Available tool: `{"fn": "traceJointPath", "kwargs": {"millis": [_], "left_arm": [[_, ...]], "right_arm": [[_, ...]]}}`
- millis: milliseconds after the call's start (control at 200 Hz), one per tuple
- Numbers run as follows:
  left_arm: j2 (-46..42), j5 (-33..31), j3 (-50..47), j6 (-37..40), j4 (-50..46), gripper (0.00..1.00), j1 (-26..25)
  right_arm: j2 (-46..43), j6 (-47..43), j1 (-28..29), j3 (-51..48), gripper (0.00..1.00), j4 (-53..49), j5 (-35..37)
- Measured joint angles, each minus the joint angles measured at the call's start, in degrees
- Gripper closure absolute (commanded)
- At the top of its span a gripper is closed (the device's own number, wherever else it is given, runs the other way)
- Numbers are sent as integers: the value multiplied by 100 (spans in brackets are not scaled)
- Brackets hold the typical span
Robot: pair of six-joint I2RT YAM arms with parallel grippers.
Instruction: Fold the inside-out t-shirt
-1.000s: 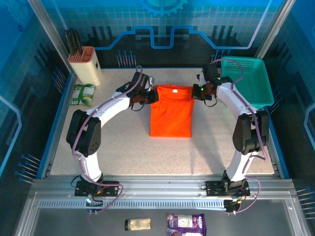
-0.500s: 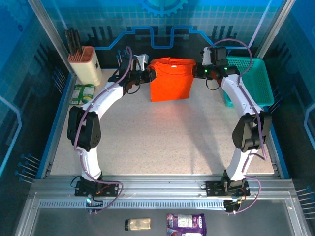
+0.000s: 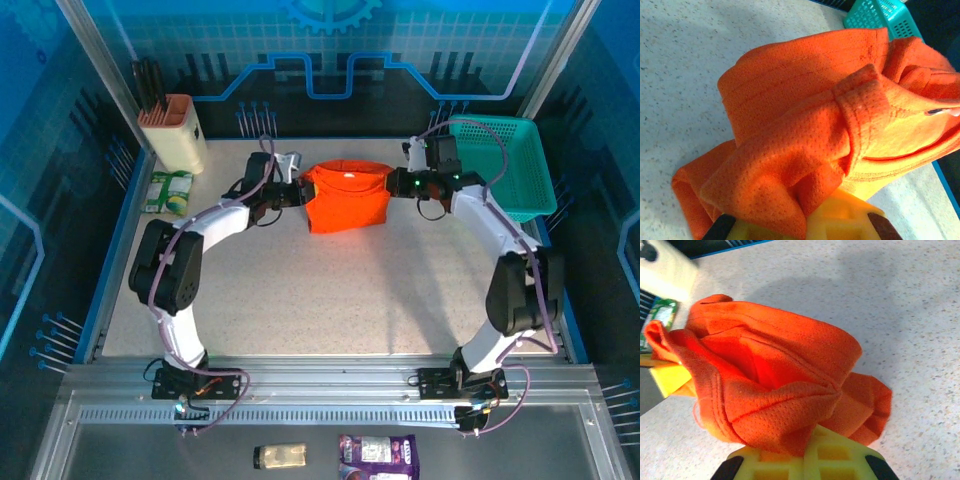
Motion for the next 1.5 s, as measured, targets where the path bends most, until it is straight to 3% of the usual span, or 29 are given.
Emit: {"fn": "traceJointPath", "kwargs": {"millis": [340, 775, 1026, 1501], "left_arm": [[-1217, 387, -1237, -4, 542, 100, -46], [-2557, 341, -2933, -22, 387, 100, -684], [-2771, -87, -3563, -234, 348, 100, -684], [-2658, -925, -3665, -310, -107, 100, -603]], "right_arm": [[-1185, 48, 463, -1416, 100, 79, 44], [-2444, 588, 1069, -3034, 100, -70, 125], [-2050, 955, 1139, -3128, 100, -76, 164], [-496, 1058, 1252, -2114, 100, -72, 57]]}}
